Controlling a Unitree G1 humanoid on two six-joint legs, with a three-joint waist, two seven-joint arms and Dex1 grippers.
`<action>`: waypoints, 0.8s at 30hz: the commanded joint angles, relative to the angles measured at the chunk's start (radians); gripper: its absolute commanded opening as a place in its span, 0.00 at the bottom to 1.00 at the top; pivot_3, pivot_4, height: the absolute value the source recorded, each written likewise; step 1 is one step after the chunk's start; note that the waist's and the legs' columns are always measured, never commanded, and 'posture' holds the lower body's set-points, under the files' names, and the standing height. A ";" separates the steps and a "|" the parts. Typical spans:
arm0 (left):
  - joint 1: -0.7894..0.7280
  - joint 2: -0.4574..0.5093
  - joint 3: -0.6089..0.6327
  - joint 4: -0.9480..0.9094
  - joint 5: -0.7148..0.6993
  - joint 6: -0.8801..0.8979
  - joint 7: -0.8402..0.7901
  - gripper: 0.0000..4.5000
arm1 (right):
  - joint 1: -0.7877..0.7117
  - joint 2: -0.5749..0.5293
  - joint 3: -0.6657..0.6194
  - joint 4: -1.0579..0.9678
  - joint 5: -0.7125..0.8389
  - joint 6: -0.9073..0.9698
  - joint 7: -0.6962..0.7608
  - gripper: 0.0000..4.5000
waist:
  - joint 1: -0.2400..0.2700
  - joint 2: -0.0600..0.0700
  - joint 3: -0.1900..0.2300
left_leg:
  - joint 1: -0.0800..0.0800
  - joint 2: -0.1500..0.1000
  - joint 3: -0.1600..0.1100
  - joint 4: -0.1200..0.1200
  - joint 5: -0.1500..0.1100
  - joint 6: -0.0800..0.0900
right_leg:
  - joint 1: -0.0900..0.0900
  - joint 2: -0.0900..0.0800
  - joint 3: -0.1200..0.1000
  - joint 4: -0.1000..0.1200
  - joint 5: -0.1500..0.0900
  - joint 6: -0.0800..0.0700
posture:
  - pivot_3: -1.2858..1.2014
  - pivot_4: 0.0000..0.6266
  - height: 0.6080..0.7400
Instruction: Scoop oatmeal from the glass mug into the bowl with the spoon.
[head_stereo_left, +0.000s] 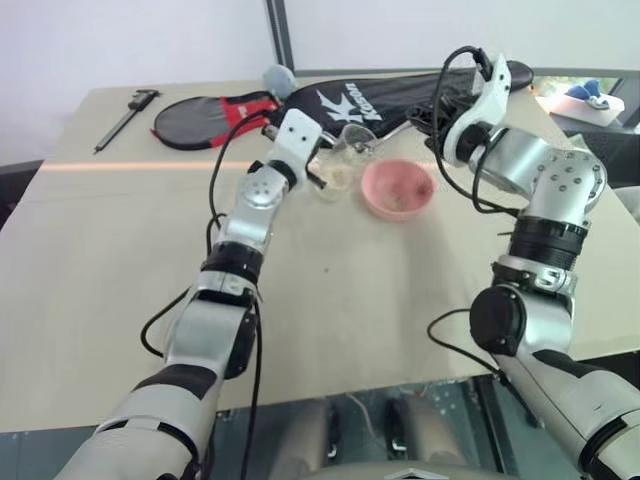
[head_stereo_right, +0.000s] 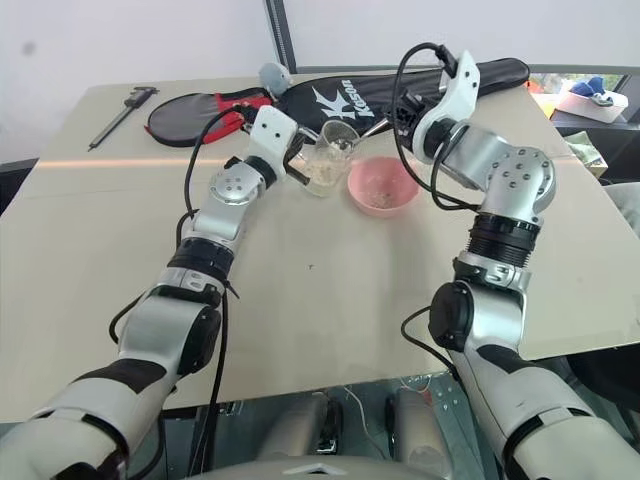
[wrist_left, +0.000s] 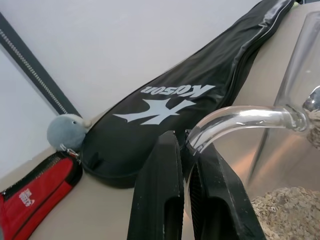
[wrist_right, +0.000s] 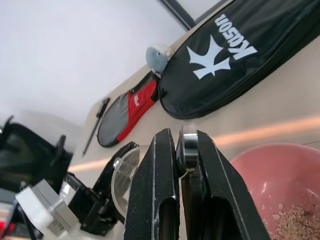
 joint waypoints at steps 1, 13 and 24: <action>-0.059 0.003 0.002 0.014 0.012 -0.043 0.018 0.01 | -0.027 -0.018 -0.041 -0.011 0.040 -0.025 -0.043 0.00 | 0.000 0.000 0.000 | 0.000 0.000 0.000 0.000 0.000 0.000 | 0.000 0.000 0.000 0.000 0.000 0.000 | 0.52 0.24 1.00; -0.121 0.007 -0.027 0.125 0.066 -0.066 0.028 0.01 | -0.018 -0.077 -0.120 0.009 0.143 -0.028 -0.143 0.00 | 0.000 0.000 0.000 | 0.000 0.000 0.001 0.000 0.000 0.000 | 0.000 0.000 0.000 0.000 0.000 0.000 | 0.52 0.24 1.00; -0.132 0.020 -0.024 0.163 0.075 -0.068 0.033 0.01 | -0.034 -0.114 -0.147 0.021 0.242 -0.032 -0.197 0.00 | 0.000 0.000 0.000 | 0.000 0.001 0.001 -0.001 0.000 0.000 | 0.000 0.000 0.001 0.000 0.000 0.000 | 0.52 0.24 1.00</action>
